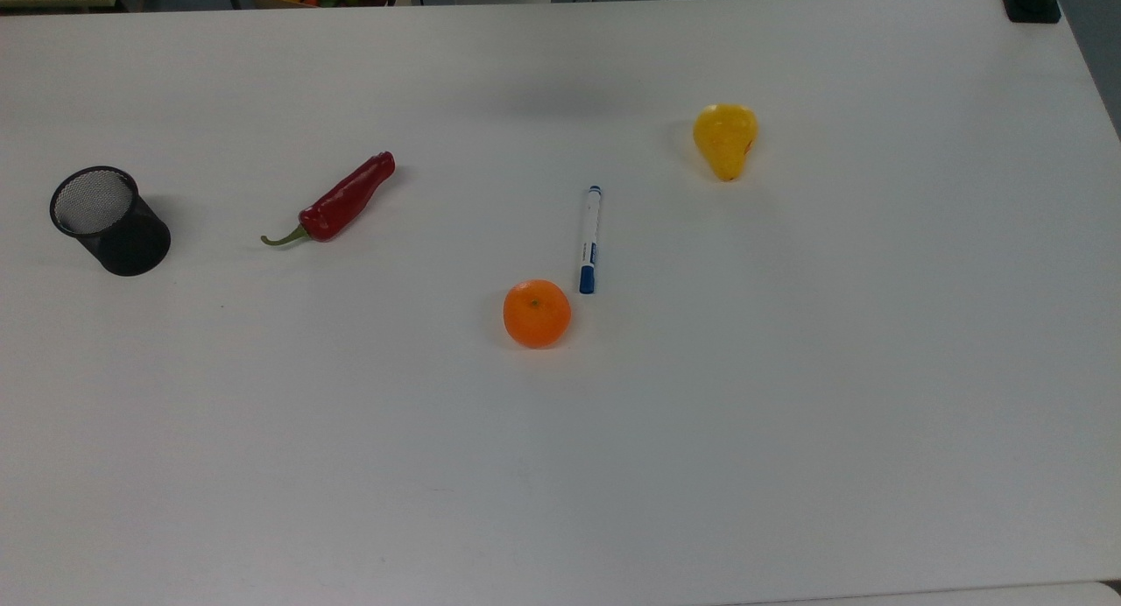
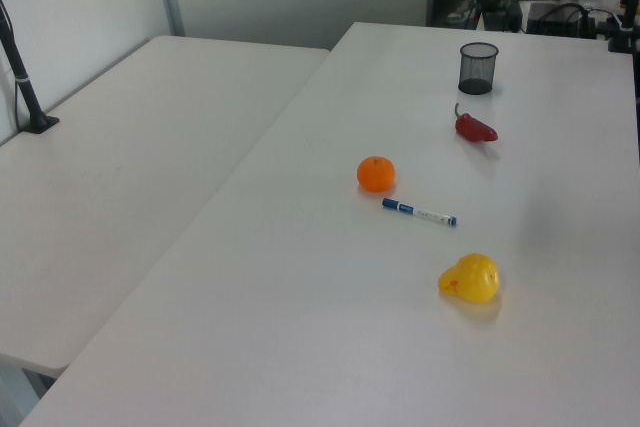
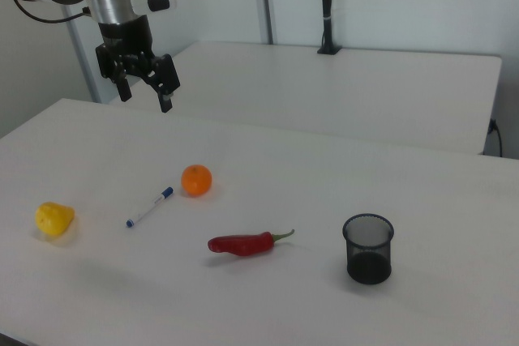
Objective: Place marker
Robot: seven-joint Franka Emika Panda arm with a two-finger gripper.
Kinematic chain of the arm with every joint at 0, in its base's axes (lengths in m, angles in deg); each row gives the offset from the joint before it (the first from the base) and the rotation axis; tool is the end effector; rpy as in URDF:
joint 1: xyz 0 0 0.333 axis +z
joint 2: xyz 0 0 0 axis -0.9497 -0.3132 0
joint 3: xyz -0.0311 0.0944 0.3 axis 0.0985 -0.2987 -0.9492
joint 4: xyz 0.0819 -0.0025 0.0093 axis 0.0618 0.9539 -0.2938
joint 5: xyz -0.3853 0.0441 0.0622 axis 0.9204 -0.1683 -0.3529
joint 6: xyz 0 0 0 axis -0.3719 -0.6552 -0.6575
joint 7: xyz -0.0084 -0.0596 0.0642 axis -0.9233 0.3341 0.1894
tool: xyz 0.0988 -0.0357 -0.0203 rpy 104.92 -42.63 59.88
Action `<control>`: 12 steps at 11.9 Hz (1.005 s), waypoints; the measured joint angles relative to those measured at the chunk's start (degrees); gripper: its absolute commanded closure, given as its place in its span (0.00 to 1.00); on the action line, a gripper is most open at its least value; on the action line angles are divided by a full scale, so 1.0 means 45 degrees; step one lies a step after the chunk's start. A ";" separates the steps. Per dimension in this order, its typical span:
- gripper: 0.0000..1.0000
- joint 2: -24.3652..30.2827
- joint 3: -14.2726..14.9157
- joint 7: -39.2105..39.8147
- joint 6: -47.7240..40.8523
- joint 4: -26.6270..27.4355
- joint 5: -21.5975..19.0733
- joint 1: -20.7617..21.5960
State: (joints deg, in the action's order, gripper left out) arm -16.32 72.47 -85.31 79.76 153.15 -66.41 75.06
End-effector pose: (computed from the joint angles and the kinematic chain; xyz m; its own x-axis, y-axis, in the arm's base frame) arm 0.5492 0.0046 0.6361 0.9966 0.0491 0.0655 0.0530 -0.9969 -0.0590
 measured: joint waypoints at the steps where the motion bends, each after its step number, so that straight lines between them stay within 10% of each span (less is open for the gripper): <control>1: 0.00 0.0000 0.0000 0.0002 0.0000 0.0000 0.0000 0.0000; 12: 0.00 -0.0055 -0.0005 0.0031 0.0000 0.0017 0.0001 0.0160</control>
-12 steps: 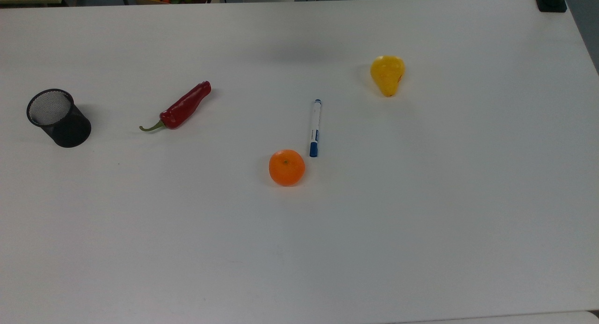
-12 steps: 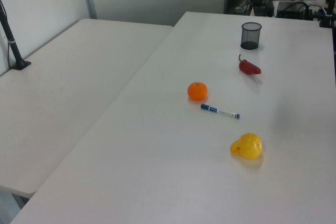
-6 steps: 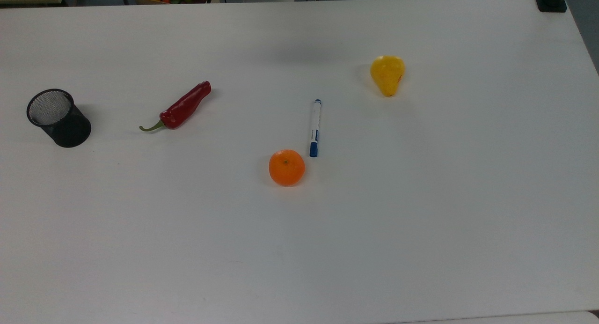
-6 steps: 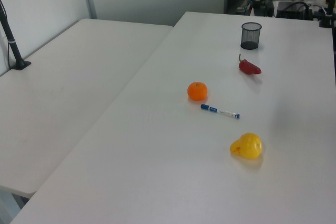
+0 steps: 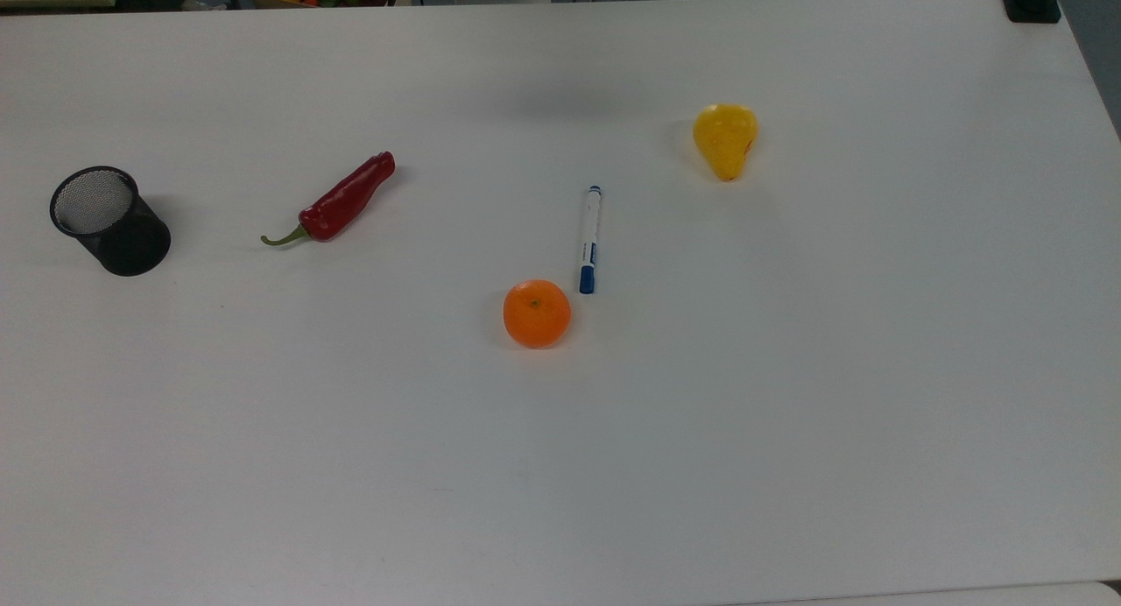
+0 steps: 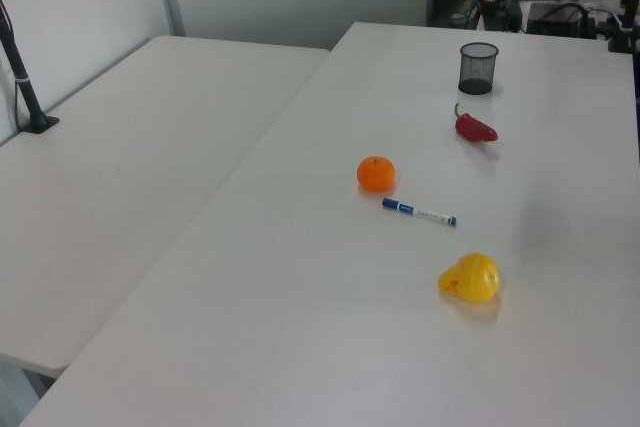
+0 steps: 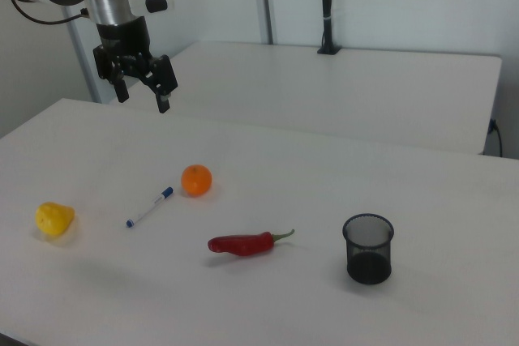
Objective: Place marker
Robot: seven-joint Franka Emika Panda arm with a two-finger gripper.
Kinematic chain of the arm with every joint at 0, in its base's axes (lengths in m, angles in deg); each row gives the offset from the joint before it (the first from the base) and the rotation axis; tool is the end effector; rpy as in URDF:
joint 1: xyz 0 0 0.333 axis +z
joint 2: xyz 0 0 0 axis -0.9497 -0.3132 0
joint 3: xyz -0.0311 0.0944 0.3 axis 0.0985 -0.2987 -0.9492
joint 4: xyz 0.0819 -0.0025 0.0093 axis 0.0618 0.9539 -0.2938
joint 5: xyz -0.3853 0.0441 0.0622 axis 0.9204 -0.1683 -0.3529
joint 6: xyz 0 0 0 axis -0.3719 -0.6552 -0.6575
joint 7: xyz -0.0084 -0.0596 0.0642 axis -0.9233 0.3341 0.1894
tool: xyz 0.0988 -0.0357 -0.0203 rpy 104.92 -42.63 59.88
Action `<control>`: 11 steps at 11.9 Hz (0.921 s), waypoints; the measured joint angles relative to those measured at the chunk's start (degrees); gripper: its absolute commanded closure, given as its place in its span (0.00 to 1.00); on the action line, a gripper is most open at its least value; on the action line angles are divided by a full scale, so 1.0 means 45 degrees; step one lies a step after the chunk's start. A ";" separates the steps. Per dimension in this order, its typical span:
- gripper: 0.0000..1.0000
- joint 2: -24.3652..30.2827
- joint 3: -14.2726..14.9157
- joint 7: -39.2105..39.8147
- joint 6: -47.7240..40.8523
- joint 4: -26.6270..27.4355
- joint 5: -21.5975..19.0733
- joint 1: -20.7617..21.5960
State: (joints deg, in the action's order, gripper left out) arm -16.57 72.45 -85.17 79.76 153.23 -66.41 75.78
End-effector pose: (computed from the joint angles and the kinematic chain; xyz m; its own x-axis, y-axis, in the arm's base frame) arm 0.5504 0.0118 0.6331 0.9961 0.0645 0.0599 0.0680 -0.9959 -0.0589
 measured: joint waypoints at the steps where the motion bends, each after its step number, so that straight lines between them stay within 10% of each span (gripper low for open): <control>1: 0.00 0.0000 -0.0006 0.0000 0.0000 0.0000 0.0000 0.0001; 11: 0.00 -0.0722 -0.0102 -0.0534 0.1933 0.0666 0.0010 0.0888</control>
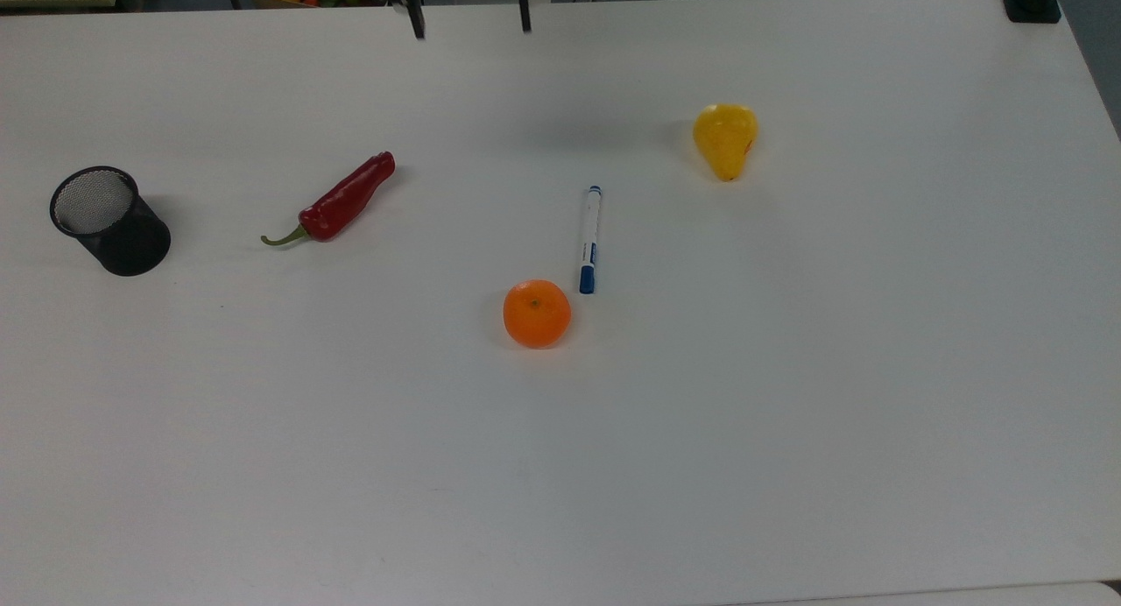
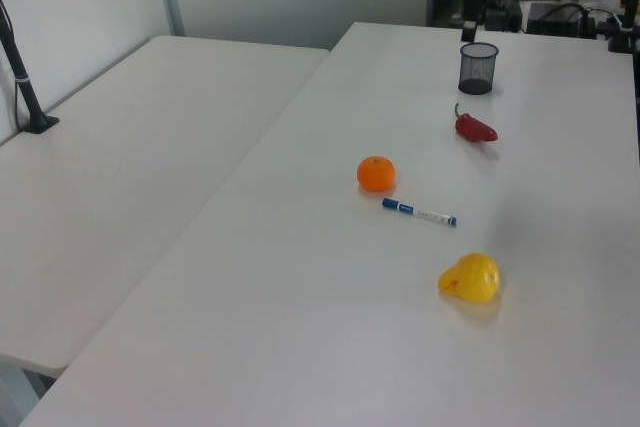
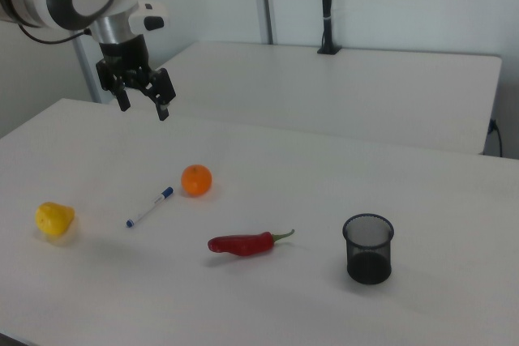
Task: Place marker
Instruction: 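Move the open gripper down over the white marker beside the orange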
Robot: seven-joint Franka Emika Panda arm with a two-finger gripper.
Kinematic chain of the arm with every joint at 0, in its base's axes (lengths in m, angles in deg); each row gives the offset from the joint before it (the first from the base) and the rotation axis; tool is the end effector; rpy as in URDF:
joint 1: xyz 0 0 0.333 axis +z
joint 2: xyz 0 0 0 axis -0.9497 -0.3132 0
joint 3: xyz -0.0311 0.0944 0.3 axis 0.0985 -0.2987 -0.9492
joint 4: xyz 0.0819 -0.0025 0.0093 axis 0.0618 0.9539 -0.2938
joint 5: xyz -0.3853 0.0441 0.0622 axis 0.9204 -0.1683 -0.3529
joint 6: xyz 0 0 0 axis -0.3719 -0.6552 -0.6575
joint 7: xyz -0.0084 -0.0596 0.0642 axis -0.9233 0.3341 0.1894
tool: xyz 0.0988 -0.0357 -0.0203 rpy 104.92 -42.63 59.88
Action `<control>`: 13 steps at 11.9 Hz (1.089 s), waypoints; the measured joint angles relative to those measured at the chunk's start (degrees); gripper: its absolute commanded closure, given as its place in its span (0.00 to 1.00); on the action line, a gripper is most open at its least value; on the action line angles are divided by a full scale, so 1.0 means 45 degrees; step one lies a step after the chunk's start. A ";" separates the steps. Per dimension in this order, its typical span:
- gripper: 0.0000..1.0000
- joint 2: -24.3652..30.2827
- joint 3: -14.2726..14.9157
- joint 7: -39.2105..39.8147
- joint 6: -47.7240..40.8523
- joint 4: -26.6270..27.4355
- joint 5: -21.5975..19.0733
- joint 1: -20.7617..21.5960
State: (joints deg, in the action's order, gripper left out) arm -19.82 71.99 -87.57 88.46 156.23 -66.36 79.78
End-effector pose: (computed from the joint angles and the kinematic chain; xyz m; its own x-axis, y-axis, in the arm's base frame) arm 0.5767 0.0570 0.5903 0.9908 0.0913 0.0998 0.0973 -0.9937 -0.0563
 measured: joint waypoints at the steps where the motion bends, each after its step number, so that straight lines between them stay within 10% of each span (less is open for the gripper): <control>1: 0.00 -0.0263 -0.0006 -0.0606 0.0815 0.0265 0.0225 0.0310; 13: 0.00 -0.4054 -0.0312 -0.5377 0.5848 0.1215 0.2702 0.2130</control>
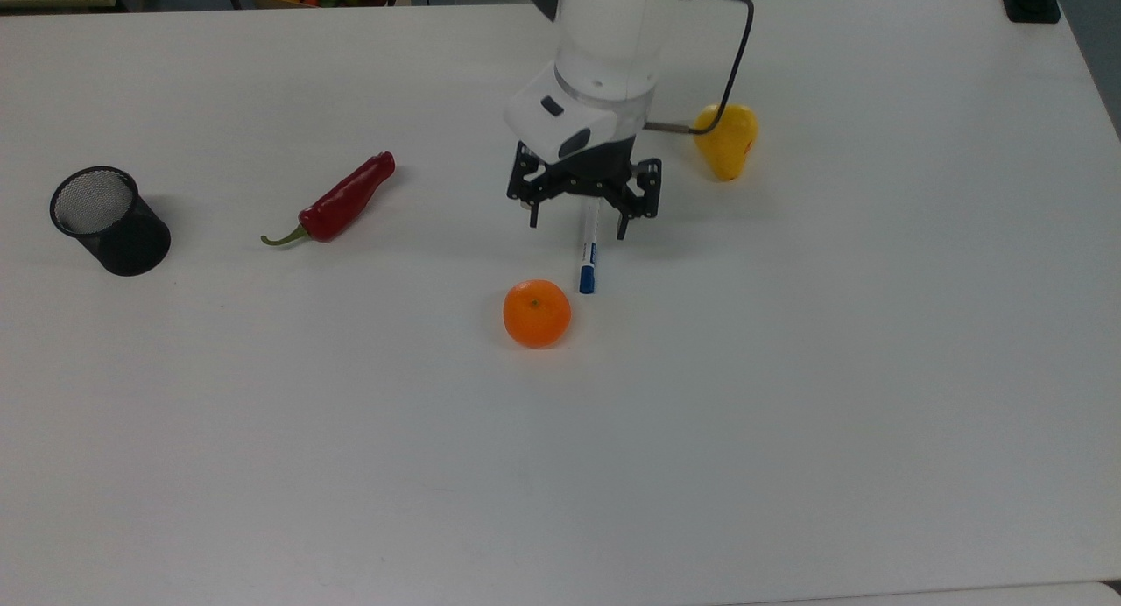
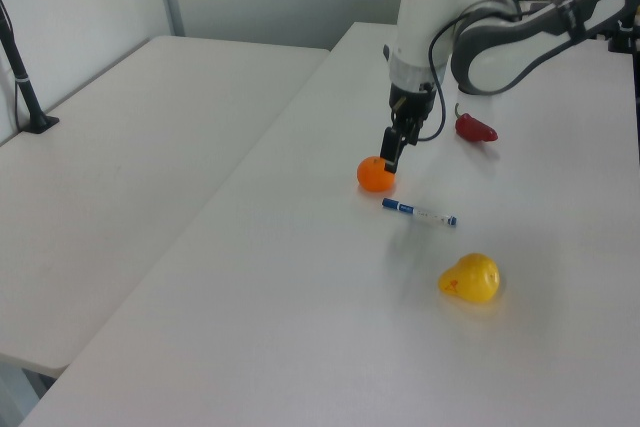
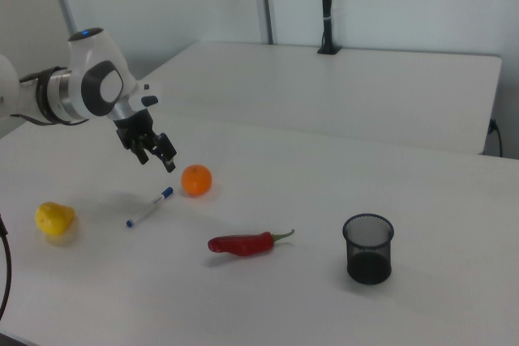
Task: Place marker
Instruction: 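Move the open gripper down over the white marker beside the orange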
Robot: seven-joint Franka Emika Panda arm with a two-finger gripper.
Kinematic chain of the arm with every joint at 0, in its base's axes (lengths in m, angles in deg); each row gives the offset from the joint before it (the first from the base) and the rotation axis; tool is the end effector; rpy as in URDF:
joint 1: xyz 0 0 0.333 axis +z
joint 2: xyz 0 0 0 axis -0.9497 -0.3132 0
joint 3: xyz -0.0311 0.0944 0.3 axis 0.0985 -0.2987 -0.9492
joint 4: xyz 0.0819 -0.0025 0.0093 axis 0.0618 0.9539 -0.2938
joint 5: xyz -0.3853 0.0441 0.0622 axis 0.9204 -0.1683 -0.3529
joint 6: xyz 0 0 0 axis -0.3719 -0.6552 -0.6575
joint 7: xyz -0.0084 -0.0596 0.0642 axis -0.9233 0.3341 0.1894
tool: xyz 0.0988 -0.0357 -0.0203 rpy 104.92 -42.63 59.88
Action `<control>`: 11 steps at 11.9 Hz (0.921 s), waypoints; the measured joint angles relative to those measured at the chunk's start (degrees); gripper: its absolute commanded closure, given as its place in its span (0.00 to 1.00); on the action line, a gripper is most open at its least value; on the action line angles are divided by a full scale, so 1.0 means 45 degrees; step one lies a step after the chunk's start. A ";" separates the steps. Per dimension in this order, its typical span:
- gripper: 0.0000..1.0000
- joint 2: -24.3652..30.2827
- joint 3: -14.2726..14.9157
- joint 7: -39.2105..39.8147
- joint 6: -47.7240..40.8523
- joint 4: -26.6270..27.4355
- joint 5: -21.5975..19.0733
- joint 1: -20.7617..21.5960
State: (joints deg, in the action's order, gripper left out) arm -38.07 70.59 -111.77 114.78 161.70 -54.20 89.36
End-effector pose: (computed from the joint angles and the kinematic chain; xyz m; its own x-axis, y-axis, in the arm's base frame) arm 0.6362 0.1803 0.3903 0.9828 -0.0312 0.1819 -0.0455 -0.9961 0.0749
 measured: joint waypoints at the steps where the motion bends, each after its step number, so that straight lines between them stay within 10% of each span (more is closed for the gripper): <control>1: 0.00 -0.0210 -0.0001 -0.0194 0.0139 0.0015 0.0052 0.0062; 11: 0.22 -0.1165 -0.0004 -0.0864 0.1166 0.0582 0.0843 0.0365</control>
State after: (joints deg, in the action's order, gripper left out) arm -43.31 70.57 -115.66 120.02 164.32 -50.41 91.00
